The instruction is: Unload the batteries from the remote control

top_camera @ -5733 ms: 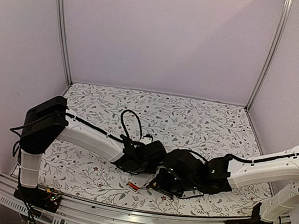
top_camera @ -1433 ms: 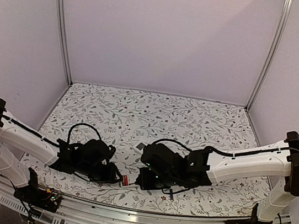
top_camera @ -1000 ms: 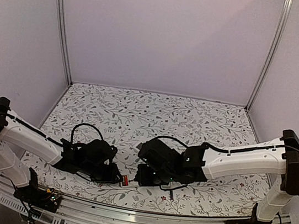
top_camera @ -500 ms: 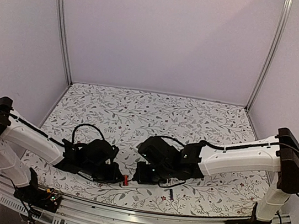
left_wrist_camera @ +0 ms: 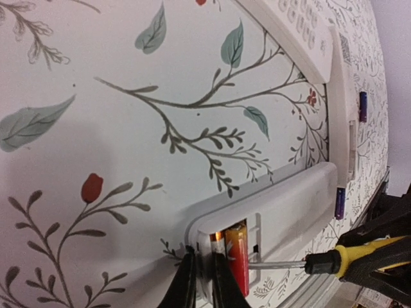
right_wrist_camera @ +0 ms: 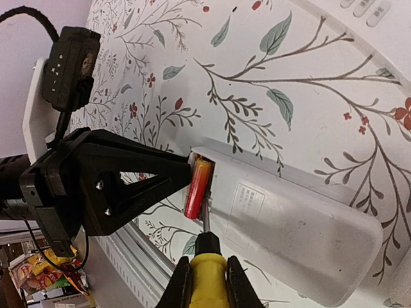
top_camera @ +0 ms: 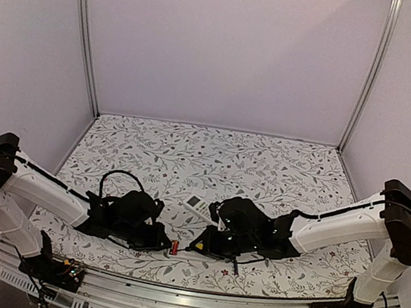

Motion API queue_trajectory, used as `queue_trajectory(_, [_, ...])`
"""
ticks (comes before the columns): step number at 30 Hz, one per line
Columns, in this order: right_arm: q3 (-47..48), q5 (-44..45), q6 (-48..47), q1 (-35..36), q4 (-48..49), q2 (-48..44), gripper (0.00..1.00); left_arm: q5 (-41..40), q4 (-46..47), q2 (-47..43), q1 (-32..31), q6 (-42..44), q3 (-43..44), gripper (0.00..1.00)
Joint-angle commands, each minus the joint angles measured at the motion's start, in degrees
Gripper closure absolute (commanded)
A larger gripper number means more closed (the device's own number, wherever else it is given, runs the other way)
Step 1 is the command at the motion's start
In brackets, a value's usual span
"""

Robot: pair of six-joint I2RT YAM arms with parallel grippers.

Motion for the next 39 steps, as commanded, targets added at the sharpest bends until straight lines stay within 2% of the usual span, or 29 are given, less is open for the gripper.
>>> queue_trajectory(1, [-4.7,-0.4,1.7,-0.6,9.1,-2.6,1.00,0.6,-2.1,0.8,0.2,-0.1,-1.4,0.91])
queue_trajectory(5, [-6.7,0.3,1.2,-0.6,16.4,-4.1,1.00,-1.9,-3.5,-1.4,0.3,-0.6,-2.2,0.90])
queue_trajectory(8, [-8.0,0.3,0.3,-0.6,20.6,-5.2,1.00,-3.1,-4.2,-4.0,0.5,-1.5,-3.3,0.84])
queue_trajectory(17, [-8.4,0.4,-0.8,-0.7,21.7,-4.2,1.00,-7.2,-9.4,-12.5,1.6,-3.4,-6.5,0.64])
queue_trajectory(21, [-6.7,2.8,-2.3,-0.6,14.7,-5.2,1.00,-7.4,-10.7,-15.6,2.3,-2.2,-6.7,0.59])
queue_trajectory(25, [-3.3,6.4,-4.2,-0.4,1.0,-6.6,1.00,-5.2,-8.7,-16.9,2.6,-0.4,-6.7,0.52])
queue_trajectory(30, [0.6,9.3,-6.6,0.8,-9.1,-6.0,1.00,-2.2,-3.5,-14.8,3.0,0.3,-6.5,0.55])
queue_trajectory(34, [1.7,8.1,-6.9,1.2,-9.5,-4.6,1.00,0.2,-1.3,-11.7,3.0,0.7,-5.9,0.60])
queue_trajectory(39, [2.6,5.1,-7.1,1.4,-8.3,-2.7,1.00,2.0,0.8,-7.0,3.1,1.2,-5.4,0.70])
